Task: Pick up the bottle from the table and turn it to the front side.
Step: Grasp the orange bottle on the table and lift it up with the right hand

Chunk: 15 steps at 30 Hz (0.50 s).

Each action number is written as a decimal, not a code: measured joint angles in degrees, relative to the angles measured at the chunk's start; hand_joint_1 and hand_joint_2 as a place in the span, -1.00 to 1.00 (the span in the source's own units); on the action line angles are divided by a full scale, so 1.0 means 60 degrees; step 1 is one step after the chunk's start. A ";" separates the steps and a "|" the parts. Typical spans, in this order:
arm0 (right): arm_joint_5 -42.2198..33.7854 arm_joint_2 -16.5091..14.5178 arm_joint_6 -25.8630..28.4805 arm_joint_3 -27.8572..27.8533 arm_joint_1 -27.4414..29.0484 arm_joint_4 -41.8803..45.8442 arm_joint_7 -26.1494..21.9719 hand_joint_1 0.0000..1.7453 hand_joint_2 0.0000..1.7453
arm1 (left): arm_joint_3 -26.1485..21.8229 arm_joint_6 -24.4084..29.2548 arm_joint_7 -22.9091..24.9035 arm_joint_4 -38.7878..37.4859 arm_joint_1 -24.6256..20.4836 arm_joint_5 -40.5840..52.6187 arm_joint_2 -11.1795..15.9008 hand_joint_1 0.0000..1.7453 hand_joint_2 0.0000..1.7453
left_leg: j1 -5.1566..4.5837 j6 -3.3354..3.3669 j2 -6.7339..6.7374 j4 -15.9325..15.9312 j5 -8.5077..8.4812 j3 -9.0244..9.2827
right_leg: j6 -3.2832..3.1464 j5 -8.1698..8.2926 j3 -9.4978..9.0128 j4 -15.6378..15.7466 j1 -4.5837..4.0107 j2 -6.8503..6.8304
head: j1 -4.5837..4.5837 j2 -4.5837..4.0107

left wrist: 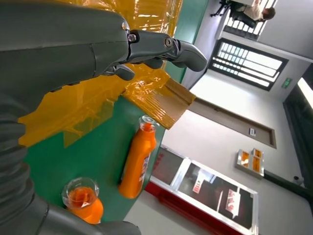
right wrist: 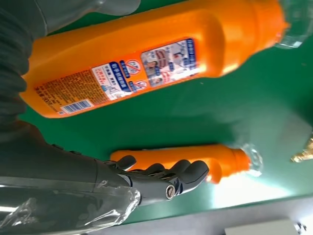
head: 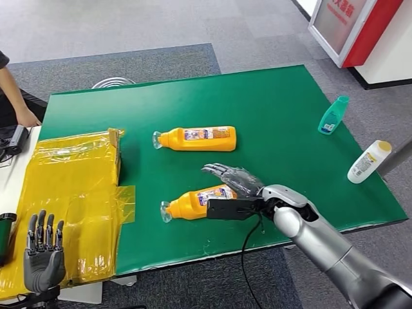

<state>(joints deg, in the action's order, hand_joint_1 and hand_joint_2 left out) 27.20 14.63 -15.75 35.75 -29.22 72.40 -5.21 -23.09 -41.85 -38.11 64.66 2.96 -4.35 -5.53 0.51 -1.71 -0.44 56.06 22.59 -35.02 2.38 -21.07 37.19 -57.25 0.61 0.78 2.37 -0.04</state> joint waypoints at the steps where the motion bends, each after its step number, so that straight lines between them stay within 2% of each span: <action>1: 0.0010 0.0017 -0.0043 0.0197 -0.0209 -0.0206 0.0049 -1.00 1.00 | 0.0036 0.0032 -0.0001 -0.0039 -0.0020 -0.0006 0.0025 -1.00 1.00 | 0.0000 0.0001 0.0000 0.0000 -0.0002 0.0000 | 0.0001 0.0004 0.0000 0.0000 0.0000 0.0000 | -0.0001 0.0000; 7: 0.0034 0.0062 -0.0284 0.1224 -0.1266 -0.1451 0.0349 -1.00 1.00 | 0.0251 0.0184 -0.0005 -0.0220 -0.0105 -0.0062 0.0140 -1.00 1.00 | 0.0000 0.0008 0.0000 0.0000 -0.0015 0.0000 | 0.0001 0.0016 0.0001 0.0000 0.0001 -0.0001 | -0.0001 0.0000; 15: -0.0082 0.0106 -0.0503 0.2082 -0.2116 -0.2992 0.0415 -1.00 1.00 | 0.0671 0.0514 -0.0005 -0.0364 -0.0238 0.0126 0.0325 -1.00 1.00 | 0.0000 0.0008 -0.0002 0.0000 -0.0018 -0.0004 | 0.0001 0.0017 0.0000 0.0000 0.0001 -0.0001 | 0.0000 0.0000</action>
<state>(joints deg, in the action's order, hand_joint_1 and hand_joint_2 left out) 26.70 15.27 -18.77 48.24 -41.92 54.46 -2.72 -19.06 -38.76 -38.14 62.48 1.53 -3.60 -3.58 0.51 -1.67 -0.45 56.06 22.48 -35.05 2.39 -20.97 37.19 -57.25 0.62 0.78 2.37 -0.04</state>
